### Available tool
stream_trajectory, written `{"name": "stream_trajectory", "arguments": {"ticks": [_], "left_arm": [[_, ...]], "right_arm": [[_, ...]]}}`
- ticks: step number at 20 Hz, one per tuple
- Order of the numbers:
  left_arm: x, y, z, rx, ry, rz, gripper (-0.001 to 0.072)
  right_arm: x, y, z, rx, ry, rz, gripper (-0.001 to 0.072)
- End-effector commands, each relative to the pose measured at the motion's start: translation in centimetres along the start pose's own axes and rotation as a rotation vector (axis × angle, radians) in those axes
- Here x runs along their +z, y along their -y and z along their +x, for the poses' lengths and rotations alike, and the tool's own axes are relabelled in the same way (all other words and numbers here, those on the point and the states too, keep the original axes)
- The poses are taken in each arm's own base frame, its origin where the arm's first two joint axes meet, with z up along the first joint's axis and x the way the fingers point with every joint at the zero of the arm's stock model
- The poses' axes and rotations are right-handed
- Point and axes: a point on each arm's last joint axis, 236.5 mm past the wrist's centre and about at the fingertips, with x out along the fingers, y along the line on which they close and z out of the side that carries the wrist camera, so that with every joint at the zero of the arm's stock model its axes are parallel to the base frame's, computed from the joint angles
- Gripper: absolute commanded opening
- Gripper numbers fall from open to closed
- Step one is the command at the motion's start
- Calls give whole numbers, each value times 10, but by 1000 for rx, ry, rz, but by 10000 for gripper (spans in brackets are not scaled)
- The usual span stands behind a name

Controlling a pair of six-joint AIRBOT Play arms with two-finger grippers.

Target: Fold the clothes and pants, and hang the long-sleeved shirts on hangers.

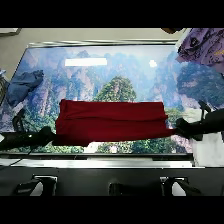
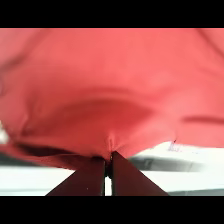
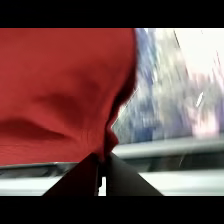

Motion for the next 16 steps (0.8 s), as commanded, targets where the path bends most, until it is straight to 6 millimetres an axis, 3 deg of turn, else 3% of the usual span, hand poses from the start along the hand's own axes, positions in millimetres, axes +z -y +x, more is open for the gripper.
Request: {"name": "stream_trajectory", "arguments": {"ticks": [1,7,11,16], "left_arm": [[45,8,23,-63,83,7,20],[118,15,53,-44,59,55,21],[167,16,83,-40,31,67,21],[211,18,112,-47,7,100,21]], "right_arm": [[49,-10,14,-79,146,-46,25],[102,-15,41,-100,135,-52,26],[138,-26,54,-57,164,-67,26],[157,-21,75,-63,148,-59,27]]}}
